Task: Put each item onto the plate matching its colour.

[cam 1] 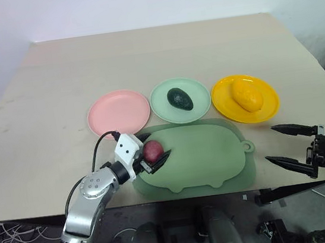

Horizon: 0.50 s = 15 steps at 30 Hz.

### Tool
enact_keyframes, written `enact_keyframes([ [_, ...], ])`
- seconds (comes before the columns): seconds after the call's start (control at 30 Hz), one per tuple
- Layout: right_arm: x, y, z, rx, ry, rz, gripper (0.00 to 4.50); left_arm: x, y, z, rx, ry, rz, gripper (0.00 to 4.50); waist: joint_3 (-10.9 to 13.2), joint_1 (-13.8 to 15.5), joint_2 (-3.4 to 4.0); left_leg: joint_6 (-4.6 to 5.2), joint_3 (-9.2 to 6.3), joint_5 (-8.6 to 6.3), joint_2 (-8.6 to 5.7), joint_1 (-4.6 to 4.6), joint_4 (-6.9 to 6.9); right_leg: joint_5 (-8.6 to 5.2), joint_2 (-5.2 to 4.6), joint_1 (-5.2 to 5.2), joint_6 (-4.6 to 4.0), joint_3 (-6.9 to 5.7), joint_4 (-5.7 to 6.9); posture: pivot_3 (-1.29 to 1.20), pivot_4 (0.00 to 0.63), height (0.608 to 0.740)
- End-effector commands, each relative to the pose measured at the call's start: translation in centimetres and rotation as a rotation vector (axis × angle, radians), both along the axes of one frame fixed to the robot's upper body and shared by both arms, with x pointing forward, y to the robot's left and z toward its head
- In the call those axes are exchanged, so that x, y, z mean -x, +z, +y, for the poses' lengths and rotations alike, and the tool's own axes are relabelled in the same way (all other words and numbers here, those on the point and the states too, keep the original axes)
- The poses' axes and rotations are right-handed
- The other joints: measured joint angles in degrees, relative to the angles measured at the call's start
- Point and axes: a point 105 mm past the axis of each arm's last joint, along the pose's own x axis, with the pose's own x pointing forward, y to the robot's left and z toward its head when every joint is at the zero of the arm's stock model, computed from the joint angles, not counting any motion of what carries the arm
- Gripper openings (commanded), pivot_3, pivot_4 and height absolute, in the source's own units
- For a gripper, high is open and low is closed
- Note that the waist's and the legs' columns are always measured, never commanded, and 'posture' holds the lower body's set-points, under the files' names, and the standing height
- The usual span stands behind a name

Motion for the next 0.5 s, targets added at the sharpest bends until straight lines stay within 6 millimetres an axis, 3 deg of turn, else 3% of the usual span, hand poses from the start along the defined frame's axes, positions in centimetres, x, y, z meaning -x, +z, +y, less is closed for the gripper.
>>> enact_keyframes([
  [0.03, 0.1, 0.6, 1.1, 0.008, 0.075, -0.050, 4.47, -0.1, 0.4, -0.4, -0.002, -0.008, -0.022, 4.50, 0.00, -0.01, 0.00, 0.00, 0.00, 0.00, 0.00, 0.01, 0.00, 0.00, 0.00, 0.00, 0.00, 0.00, 0.00, 0.00, 0.150, 0.733],
  [0.13, -0.1, 0.5, 1.6, 0.003, 0.096, -0.053, 4.47, 0.0, 0.1, -0.3, -0.009, -0.004, -0.007, 4.50, 0.00, 0.00, 0.00, 0.00, 0.00, 0.00, 0.00, 0.01, 0.01, 0.01, 0.00, 0.00, -0.01, 0.00, 0.00, 0.00, 0.150, 0.733],
  [0.3, -0.7, 0.7, 2.2, -0.018, 0.100, -0.071, 4.50, -0.2, 0.0, -0.2, -0.010, 0.004, -0.007, 3.33, 0.00, 0.02, 0.00, 0.00, 0.00, 0.00, 0.00, 0.01, 0.03, 0.01, -0.01, 0.00, -0.02, 0.00, 0.01, 0.00, 0.150, 0.733],
  [0.5, -1.8, 0.9, 2.5, -0.029, 0.105, -0.081, 4.50, -0.5, 1.1, -0.4, 0.035, 0.006, -0.029, 3.25, 0.00, 0.03, 0.01, 0.00, 0.00, 0.00, -0.01, 0.03, 0.05, 0.02, -0.02, 0.01, -0.03, -0.01, 0.03, 0.00, 0.150, 0.733],
])
